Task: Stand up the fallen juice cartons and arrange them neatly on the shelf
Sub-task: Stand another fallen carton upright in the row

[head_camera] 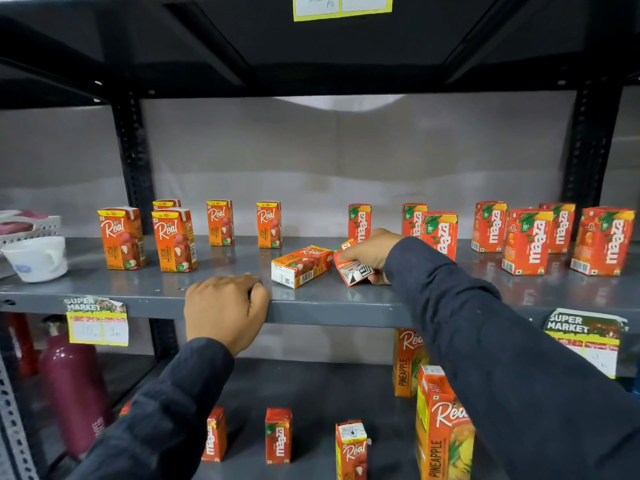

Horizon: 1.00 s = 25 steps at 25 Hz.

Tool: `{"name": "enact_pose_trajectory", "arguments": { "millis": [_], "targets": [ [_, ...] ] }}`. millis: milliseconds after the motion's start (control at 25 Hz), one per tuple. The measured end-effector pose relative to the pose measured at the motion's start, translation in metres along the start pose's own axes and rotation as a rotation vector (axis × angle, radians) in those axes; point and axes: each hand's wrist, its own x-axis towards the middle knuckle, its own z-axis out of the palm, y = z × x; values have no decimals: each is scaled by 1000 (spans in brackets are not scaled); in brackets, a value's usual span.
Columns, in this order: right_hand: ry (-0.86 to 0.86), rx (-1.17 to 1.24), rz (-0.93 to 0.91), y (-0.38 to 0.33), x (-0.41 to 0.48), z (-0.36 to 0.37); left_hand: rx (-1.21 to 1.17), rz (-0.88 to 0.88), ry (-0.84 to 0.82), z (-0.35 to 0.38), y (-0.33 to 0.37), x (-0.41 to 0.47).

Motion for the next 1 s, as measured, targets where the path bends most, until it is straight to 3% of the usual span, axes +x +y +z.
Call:
{"name": "enact_pose_trajectory", "arguments": {
  "millis": [200,400,560,680,1000],
  "targets": [
    [0,432,-82,19,-4,0,4,1,-13,1,1,0],
    [27,584,-192,29,-9,-3,-4,6,0,-2,3,-1],
    [177,389,-345,30,-9,-3,-8,3,-15,-5,4,-2],
    [196,354,-456,30,-13,-3,-2,0,-16,-6,5,-2],
    [239,273,-389,32,-8,-2,-6,1,-14,-5,4,-2]
  ]
}}
